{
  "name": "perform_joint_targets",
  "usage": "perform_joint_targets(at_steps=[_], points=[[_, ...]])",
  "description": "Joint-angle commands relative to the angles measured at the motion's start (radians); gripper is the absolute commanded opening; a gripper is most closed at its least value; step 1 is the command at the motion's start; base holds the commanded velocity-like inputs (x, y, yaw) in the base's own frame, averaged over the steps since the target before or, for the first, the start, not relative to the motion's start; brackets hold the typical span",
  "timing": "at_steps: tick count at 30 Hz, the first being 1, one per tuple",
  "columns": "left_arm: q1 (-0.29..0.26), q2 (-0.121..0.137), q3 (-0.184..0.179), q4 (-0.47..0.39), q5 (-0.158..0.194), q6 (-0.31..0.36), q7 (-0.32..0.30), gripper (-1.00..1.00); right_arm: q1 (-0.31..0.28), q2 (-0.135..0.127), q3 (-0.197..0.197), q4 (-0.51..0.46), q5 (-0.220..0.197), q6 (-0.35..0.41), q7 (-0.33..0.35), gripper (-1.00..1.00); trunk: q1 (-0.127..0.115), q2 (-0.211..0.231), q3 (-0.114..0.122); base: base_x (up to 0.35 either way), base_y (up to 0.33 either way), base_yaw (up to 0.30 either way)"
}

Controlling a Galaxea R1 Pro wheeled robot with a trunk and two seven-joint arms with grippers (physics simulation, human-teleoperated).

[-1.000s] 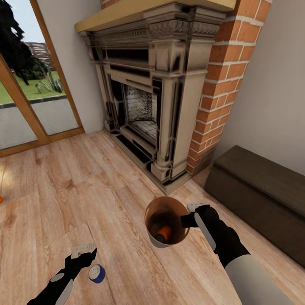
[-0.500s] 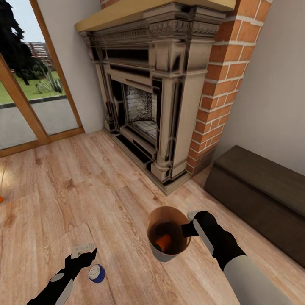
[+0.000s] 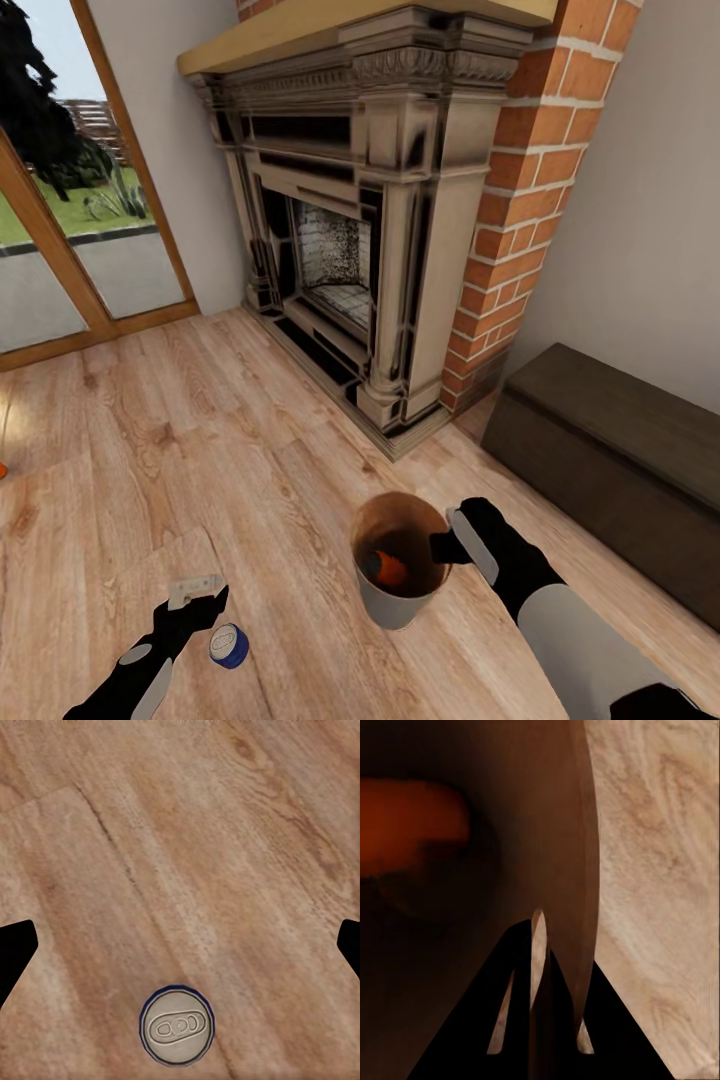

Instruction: Put the three can of soda from the living room inside the tash can in the kitchen.

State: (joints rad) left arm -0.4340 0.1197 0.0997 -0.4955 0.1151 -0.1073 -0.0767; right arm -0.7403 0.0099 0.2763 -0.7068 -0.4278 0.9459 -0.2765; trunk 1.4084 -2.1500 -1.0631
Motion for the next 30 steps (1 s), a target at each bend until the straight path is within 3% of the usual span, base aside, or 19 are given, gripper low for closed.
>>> perform_joint_targets(at_steps=[1, 10, 18, 30], points=[[0.0, 0.0, 0.0, 0.0, 0.0, 0.0, 0.0, 1.0, -0.001, 0.001, 0.0, -0.006, -0.056, -0.008, -0.007, -1.0, 0.0, 0.0, 0.0, 0.0, 0.0, 0.0], [0.0, 0.0, 0.0, 0.001, 0.0, 0.0, 0.0, 1.0, -0.002, 0.002, 0.0, -0.024, -0.063, -0.005, -0.03, -1.0, 0.0, 0.0, 0.0, 0.0, 0.0, 0.0], [0.0, 0.0, 0.0, 0.0, 0.0, 0.0, 0.0, 1.0, -0.001, 0.002, -0.002, -0.096, -0.063, 0.0, -0.033, -1.0, 0.0, 0.0, 0.0, 0.0, 0.0, 0.0], [0.0, 0.0, 0.0, 0.001, 0.0, 0.0, 0.0, 1.0, -0.001, 0.002, -0.002, -0.103, -0.063, 0.001, -0.033, -1.0, 0.0, 0.0, 0.0, 0.073, 0.04, 0.0]])
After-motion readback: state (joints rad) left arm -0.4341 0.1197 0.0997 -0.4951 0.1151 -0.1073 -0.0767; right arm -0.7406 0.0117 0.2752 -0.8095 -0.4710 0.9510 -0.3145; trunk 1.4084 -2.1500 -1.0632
